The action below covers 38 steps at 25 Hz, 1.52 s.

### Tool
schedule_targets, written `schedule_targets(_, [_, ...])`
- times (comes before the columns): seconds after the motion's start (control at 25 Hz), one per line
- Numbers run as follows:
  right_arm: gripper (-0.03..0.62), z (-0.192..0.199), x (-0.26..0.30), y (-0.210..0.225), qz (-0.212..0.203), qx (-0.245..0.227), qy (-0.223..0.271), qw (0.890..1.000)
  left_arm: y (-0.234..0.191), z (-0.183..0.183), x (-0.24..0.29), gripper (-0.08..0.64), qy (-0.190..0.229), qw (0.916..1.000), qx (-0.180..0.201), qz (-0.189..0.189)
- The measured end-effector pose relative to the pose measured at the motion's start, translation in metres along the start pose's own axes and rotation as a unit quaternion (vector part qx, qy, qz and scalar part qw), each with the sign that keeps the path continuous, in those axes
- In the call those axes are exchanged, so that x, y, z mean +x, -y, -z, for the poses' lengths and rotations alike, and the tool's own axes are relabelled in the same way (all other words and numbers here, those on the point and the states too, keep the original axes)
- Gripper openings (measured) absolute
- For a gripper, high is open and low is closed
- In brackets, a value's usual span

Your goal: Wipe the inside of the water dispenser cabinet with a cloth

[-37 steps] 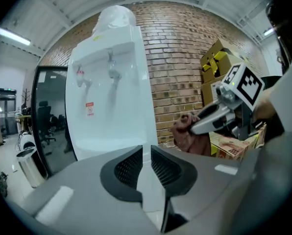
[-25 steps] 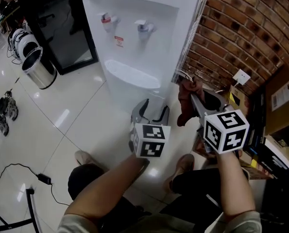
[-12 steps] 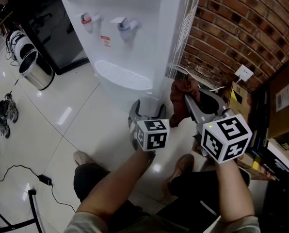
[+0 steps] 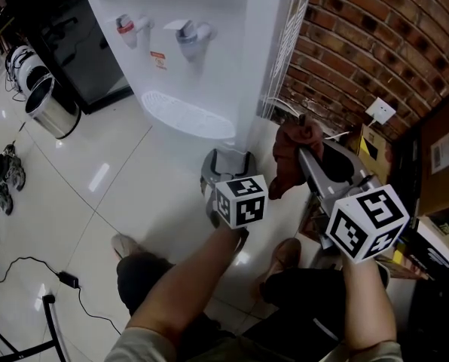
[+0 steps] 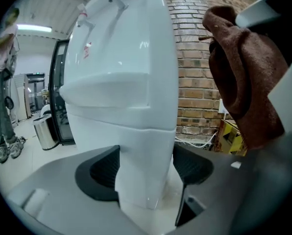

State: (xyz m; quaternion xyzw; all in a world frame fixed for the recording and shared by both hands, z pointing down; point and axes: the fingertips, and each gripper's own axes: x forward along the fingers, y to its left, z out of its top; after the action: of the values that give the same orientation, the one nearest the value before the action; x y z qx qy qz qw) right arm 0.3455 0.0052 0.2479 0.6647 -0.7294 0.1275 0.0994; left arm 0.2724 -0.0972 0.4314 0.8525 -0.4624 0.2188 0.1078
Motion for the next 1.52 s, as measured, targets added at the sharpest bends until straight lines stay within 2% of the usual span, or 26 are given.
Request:
schedule_targets(0.32, [0.097,0.001,0.005,-0.014,-0.016,-0.016,-0.001,1.000,0.001,0.002,-0.006,0.326,-0.008,0.9996,0.008,0.026])
schedule_targets(0.48, [0.097,-0.008,0.007,-0.028,-0.026,-0.020,0.011,0.999,-0.003,0.007,-0.018,0.314,-0.016,0.9987,0.027,0.040])
schedule_targets(0.68, [0.097,-0.019,0.007,-0.055,-0.040,-0.052,0.023,0.998,-0.019,0.020,-0.043,0.310,-0.033,0.9966,0.052,0.054])
schedule_targets(0.84, [0.097,-0.024,0.006,-0.078,-0.050,-0.071,0.027,0.996,-0.037,0.032,-0.066,0.310,-0.047,0.9944,0.065,0.069])
schedule_targets(1.0, [0.097,-0.025,0.006,-0.103,-0.070,-0.085,0.028,0.993,-0.062,0.048,-0.090,0.304,-0.039,0.9960,0.047,0.065])
schedule_targets(1.12, [0.097,-0.027,0.011,-0.111,-0.073,-0.091,0.038,0.992,-0.081,0.054,-0.107,0.262,-0.045,0.9944,0.067,0.067])
schedule_targets(1.24, [0.097,-0.029,0.027,-0.119,-0.077,-0.089,0.042,0.992,-0.105,0.065,-0.123,0.261,-0.064,0.9931,0.072,0.067])
schedule_targets(1.52, [0.097,-0.051,0.066,-0.173,-0.136,-0.105,0.077,0.982,-0.148,0.074,-0.143,0.252,-0.057,0.9893,0.114,0.072])
